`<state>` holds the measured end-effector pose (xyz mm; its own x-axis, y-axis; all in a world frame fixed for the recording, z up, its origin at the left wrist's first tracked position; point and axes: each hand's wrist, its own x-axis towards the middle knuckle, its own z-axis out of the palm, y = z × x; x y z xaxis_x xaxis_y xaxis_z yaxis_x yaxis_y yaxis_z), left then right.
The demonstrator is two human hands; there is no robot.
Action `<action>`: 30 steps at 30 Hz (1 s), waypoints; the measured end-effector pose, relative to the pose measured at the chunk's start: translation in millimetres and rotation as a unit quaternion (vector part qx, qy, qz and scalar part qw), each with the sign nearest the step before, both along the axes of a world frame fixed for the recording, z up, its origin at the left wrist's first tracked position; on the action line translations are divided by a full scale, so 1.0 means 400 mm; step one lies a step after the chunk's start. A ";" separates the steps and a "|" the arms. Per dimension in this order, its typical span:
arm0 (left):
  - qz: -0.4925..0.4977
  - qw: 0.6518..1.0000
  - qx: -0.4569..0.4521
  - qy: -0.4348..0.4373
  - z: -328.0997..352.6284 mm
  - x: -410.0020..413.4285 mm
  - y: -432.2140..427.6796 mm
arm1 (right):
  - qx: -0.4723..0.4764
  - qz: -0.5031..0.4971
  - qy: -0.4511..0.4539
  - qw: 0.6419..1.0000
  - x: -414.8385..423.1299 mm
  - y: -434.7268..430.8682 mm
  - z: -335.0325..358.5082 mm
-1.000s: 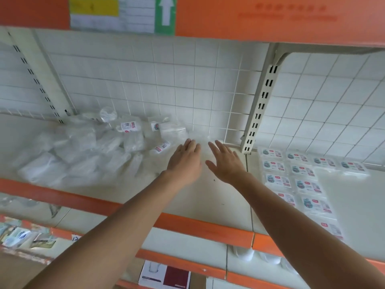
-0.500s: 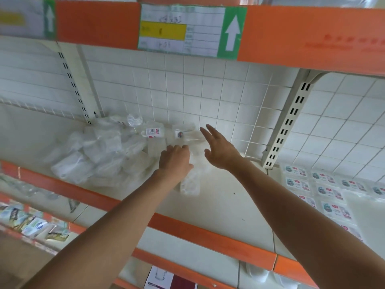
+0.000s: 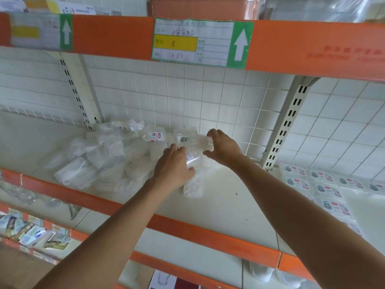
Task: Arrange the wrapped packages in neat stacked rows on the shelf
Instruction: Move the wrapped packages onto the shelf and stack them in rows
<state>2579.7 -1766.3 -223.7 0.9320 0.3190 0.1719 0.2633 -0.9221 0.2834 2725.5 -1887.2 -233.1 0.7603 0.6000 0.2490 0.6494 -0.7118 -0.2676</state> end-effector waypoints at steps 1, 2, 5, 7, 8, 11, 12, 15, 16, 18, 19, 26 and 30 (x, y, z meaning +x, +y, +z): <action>-0.008 1.000 -0.009 -0.005 0.003 0.005 -0.012 | 0.018 -0.012 0.000 1.000 -0.005 -0.020 0.004; -0.018 1.000 -0.016 -0.009 0.005 0.012 -0.027 | 0.038 -0.026 0.006 0.999 -0.011 -0.045 0.006; -0.058 0.997 -0.043 -0.011 -0.001 0.045 -0.096 | 0.060 -0.079 0.016 0.995 -0.035 -0.145 0.007; -0.091 0.994 -0.065 -0.013 -0.008 0.071 -0.162 | 0.064 -0.117 0.016 0.991 -0.053 -0.230 0.005; -0.110 0.991 -0.072 -0.014 -0.011 0.083 -0.199 | 0.068 -0.137 0.017 0.988 -0.063 -0.277 0.004; -0.160 0.983 -0.085 -0.009 -0.020 0.114 -0.323 | 0.059 -0.196 0.018 0.979 -0.099 -0.430 0.000; -0.175 0.981 -0.088 -0.006 -0.024 0.122 -0.366 | 0.055 -0.215 0.018 0.975 -0.112 -0.482 -0.003; -0.219 0.971 -0.093 0.006 -0.033 0.140 -0.502 | 0.052 -0.261 0.020 0.964 -0.152 -0.638 -0.013; -0.235 0.968 -0.091 0.011 -0.035 0.144 -0.550 | 0.053 -0.274 0.020 0.960 -0.166 -0.692 -0.017; -0.267 0.960 -0.084 0.021 -0.039 0.153 -0.650 | 0.056 -0.298 0.018 0.953 -0.193 -0.803 -0.024; -0.279 0.956 -0.085 0.027 -0.040 0.157 -0.702 | 0.056 -0.310 0.015 0.949 -0.206 -0.859 -0.027; -0.307 0.937 -0.159 0.052 -0.058 0.149 -1.099 | 0.072 -0.361 -0.001 0.930 -0.290 -1.277 -0.051; -0.301 0.930 -0.204 0.044 -0.083 0.139 -1.307 | 0.077 -0.379 0.000 0.922 -0.331 -1.498 -0.059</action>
<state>2635.2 -2289.1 -257.0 0.9677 -0.2435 0.0653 -0.2272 -0.7303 0.6442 2593.3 -2486.5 -256.6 0.9467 -0.1455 0.2874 -0.0183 -0.9151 -0.4028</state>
